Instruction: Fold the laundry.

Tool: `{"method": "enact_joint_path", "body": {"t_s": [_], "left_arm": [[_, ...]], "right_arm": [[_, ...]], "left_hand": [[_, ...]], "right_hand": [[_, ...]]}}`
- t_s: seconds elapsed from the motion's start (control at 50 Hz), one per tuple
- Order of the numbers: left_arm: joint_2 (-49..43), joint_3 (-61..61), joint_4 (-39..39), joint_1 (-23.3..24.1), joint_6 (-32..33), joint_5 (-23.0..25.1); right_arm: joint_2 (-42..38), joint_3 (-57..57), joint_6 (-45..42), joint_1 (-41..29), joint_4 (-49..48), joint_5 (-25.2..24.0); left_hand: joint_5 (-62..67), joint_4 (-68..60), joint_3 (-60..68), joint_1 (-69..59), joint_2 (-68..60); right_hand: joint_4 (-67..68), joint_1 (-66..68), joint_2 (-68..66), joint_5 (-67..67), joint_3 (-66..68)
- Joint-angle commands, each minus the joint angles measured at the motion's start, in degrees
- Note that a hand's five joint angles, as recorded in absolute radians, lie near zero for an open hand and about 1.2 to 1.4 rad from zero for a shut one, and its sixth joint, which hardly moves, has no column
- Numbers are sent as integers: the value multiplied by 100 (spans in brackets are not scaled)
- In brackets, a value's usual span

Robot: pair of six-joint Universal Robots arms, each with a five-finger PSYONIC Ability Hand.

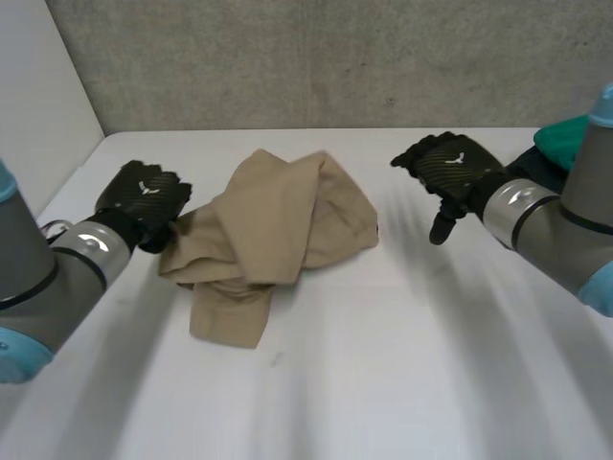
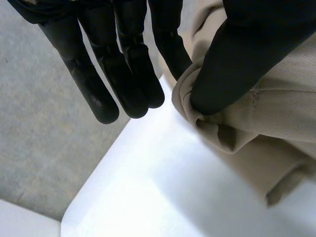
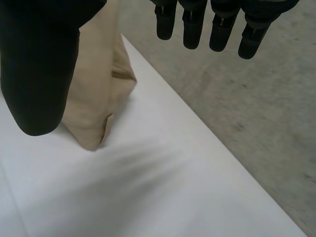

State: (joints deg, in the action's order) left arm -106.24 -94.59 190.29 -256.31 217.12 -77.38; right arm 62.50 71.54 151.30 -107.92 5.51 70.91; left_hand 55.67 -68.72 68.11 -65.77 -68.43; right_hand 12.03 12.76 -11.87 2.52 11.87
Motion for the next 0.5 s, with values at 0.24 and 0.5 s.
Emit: {"method": "enact_joint_path", "body": {"t_s": [0.24, 0.5], "left_arm": [[-4, 284, -176, -315, -468, -321], [562, 107, -511, 1644, -2560, -997]], "right_arm": [[-836, -764, 1076, -599, 363, 828], [-1618, -1141, 1920, -800, 408, 512]], "left_hand": [[-5567, 5872, -5811, 5577, 5843], [-5567, 5872, -5811, 5577, 5843]], "right_hand": [[-203, -276, 187, -252, -187], [-203, -276, 187, -252, -187]]}}
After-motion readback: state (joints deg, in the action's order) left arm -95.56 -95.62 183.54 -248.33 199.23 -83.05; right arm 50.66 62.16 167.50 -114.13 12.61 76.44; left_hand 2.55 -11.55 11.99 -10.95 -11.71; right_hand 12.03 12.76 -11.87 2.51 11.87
